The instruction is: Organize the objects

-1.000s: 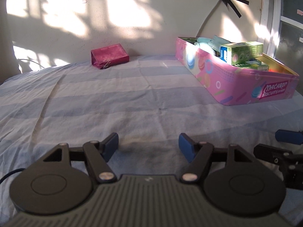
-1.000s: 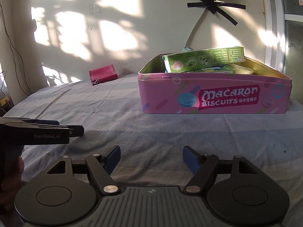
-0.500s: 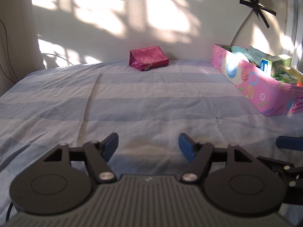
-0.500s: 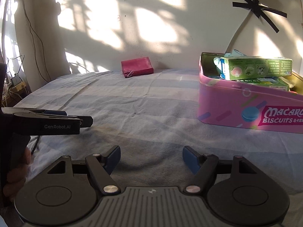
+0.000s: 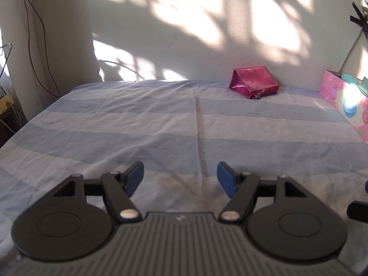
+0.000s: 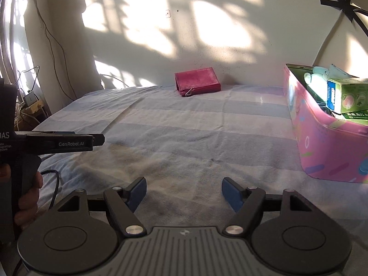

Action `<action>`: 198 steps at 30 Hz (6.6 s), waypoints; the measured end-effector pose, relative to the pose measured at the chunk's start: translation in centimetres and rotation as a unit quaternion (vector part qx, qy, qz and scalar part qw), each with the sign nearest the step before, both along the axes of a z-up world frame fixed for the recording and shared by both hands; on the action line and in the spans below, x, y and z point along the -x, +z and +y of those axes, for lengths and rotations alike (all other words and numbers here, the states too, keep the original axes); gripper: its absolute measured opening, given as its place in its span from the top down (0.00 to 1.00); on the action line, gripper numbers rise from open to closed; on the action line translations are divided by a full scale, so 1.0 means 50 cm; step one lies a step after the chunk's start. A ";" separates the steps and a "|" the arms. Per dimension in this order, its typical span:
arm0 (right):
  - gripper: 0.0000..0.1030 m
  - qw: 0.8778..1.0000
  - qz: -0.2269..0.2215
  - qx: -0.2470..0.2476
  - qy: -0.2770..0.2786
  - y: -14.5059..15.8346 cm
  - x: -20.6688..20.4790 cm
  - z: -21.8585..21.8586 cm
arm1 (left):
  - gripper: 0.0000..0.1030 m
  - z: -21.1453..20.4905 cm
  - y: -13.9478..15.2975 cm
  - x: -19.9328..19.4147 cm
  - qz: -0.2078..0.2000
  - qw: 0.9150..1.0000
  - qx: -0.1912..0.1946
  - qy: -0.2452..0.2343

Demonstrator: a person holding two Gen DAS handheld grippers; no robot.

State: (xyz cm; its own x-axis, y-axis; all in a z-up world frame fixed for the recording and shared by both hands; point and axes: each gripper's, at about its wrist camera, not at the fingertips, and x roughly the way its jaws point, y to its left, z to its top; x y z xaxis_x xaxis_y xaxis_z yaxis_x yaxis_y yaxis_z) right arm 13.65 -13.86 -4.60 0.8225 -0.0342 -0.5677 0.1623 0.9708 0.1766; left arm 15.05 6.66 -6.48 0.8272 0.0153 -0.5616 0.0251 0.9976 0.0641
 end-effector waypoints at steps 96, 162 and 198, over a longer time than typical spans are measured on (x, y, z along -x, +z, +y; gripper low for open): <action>0.29 0.997 -0.018 0.069 0.017 -0.020 0.291 -0.073 | 0.48 -0.331 0.024 0.230 0.138 0.907 0.147 -0.371; 0.23 0.961 -0.165 0.028 -0.218 0.082 0.413 -0.318 | 0.22 -0.442 0.164 0.174 -0.060 0.964 0.002 -0.259; 0.03 0.959 -0.165 -0.009 -0.231 0.102 0.410 -0.123 | 0.00 -0.250 0.090 0.232 -0.037 0.986 -0.005 -0.164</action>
